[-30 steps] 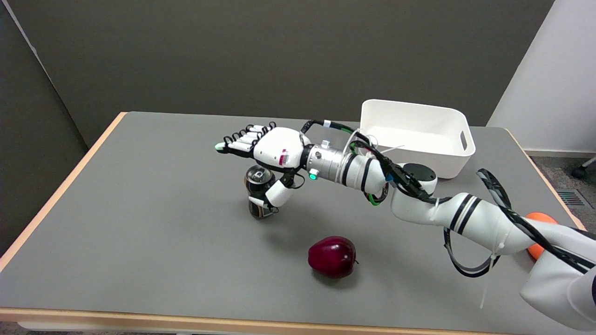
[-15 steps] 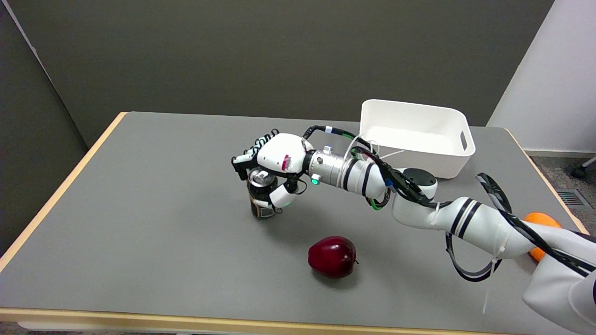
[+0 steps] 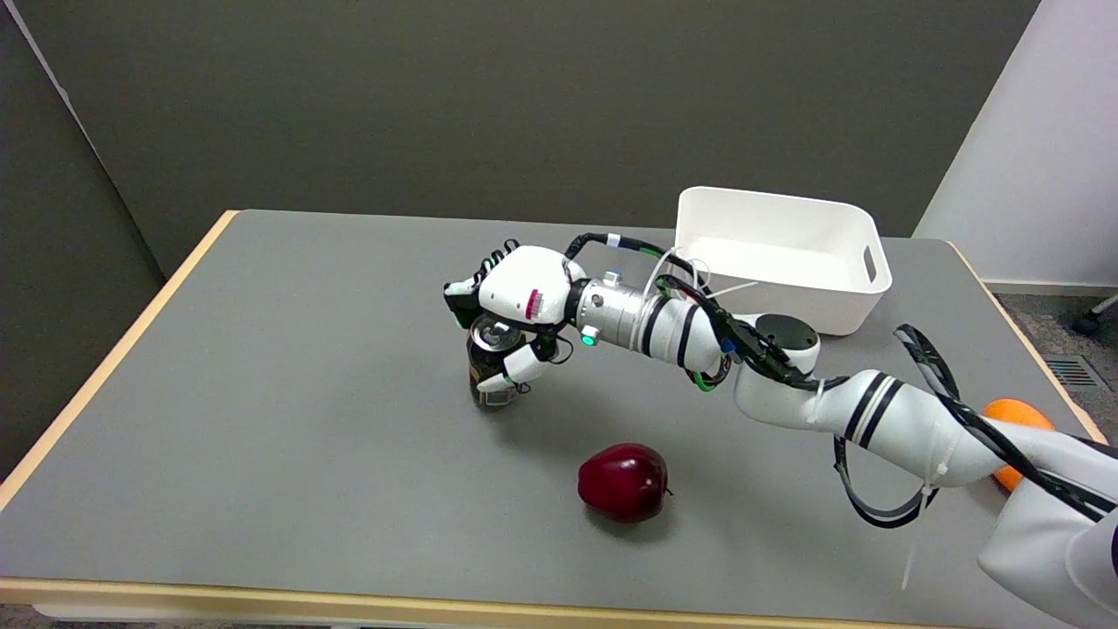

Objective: Pick up the black can.

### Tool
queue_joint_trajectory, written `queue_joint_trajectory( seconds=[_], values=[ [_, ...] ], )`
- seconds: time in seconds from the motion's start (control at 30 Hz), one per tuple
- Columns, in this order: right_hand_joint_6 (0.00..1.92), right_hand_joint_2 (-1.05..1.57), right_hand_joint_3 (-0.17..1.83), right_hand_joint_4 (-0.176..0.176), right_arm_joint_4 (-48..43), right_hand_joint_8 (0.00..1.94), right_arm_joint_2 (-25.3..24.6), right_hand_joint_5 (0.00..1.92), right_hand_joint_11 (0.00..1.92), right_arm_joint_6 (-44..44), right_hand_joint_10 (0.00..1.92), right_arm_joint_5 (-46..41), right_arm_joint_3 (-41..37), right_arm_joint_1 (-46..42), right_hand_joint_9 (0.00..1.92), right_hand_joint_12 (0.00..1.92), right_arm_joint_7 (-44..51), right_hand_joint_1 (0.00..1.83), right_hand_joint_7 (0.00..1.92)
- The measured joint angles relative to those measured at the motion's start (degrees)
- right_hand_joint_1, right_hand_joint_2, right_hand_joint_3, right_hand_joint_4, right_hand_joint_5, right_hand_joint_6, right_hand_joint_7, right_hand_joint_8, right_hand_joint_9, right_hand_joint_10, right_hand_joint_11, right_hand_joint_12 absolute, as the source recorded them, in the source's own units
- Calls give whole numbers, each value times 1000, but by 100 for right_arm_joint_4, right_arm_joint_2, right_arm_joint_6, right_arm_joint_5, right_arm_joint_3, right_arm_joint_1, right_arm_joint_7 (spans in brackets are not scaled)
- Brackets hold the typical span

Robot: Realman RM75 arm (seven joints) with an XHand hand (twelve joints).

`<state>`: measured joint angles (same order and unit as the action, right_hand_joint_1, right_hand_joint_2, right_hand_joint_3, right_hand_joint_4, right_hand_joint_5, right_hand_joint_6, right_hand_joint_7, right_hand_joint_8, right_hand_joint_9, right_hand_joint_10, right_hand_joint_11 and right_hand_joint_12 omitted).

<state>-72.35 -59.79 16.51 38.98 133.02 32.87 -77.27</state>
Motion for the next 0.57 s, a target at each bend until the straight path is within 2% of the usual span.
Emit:
queue_joint_trajectory(
  seconds=[0.13,0.23,0.3,0.47,0.57],
  values=[
    [1448,1090,327,-174,-86,1396,-15,599,611,-10,1299,191,-120,1,766,1638,13,1206,895],
    [1470,1025,459,-172,-189,1406,-28,605,617,-37,1368,374,-290,7,765,1672,57,1208,902],
    [1443,1078,344,-174,-278,1389,-36,604,602,-88,1307,510,-441,15,763,1646,123,1209,900],
    [1455,1101,314,-171,-495,1407,-57,591,607,-413,1308,908,-952,79,762,1637,337,1202,886],
    [1473,1048,422,-174,-580,1413,-60,595,605,-699,1369,1139,-1268,140,772,1660,442,1205,894]
  ],
)
